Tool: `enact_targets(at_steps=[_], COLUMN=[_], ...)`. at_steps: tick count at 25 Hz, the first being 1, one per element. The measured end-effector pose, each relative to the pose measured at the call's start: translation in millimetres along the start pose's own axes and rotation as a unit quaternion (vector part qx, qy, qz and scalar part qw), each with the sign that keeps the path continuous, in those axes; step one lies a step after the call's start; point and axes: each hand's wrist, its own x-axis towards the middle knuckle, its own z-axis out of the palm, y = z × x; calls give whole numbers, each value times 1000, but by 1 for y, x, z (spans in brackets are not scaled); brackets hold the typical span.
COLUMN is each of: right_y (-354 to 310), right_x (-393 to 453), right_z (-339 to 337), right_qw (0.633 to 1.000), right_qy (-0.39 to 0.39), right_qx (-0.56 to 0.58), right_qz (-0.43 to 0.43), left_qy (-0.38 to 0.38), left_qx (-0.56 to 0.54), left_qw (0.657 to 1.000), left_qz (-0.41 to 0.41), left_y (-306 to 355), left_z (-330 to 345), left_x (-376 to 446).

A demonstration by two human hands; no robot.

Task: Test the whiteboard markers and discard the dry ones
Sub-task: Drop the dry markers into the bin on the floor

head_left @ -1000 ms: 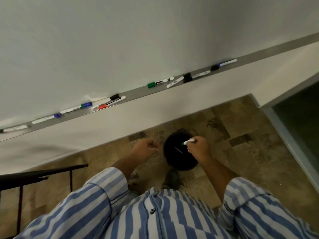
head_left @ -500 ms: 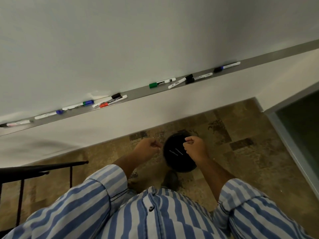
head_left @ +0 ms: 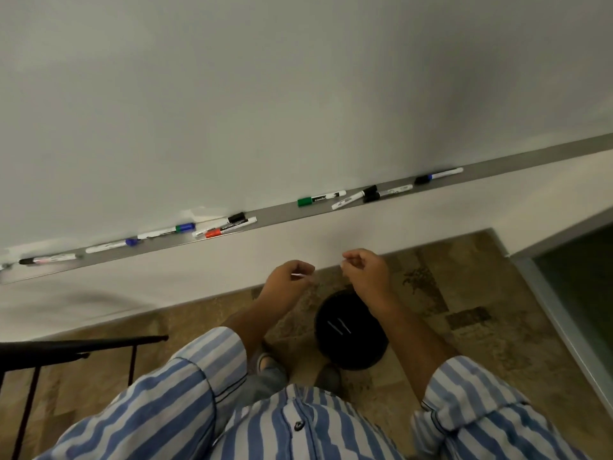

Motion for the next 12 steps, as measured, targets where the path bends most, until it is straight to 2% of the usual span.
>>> enact_targets(at_steps=[7,12], right_y=[-55,-88], right_x=[39,74], right_z=[12,28], right_qw=[997,995], right_qy=[23,-5], right_qx=[-61,-95], right_qz=[-28,-18], left_qy=[19,4], left_qx=[-65,-59], left_qw=[997,998], left_qz=[24,0], left_y=[25,39], left_z=[-28,-61], left_x=[51,95])
